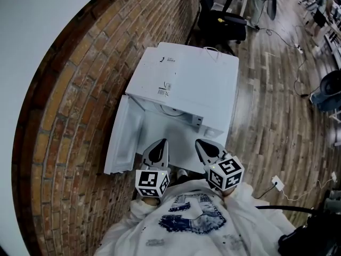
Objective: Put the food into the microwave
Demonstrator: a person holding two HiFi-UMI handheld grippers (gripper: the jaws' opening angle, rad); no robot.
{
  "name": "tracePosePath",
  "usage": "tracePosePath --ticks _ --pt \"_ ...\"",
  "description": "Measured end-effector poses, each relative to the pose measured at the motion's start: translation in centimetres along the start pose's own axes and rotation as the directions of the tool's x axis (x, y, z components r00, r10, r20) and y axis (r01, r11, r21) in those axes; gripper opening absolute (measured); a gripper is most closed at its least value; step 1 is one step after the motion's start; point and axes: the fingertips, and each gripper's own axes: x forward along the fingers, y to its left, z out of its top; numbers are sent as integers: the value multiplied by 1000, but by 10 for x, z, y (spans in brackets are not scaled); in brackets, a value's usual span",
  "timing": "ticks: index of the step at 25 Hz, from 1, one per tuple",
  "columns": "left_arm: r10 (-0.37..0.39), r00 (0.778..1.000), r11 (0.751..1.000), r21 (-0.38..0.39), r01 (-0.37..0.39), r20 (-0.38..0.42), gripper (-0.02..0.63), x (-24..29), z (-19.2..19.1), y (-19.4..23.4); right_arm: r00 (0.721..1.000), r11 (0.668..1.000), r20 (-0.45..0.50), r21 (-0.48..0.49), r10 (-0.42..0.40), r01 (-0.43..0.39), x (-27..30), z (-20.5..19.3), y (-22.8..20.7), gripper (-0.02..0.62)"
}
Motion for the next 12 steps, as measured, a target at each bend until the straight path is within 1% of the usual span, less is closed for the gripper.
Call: tracePosePath --ticks 5,12 --pt "-8 1000 1000 -10 8 -6 6 3 -4 -3 1000 1000 1 -2 3 -3 0 1 0 12" --pt "-18 1000 998 -53 17 -19 6 5 -9 0 1000 1000 4 6 -1 0 -1 1 -1 12"
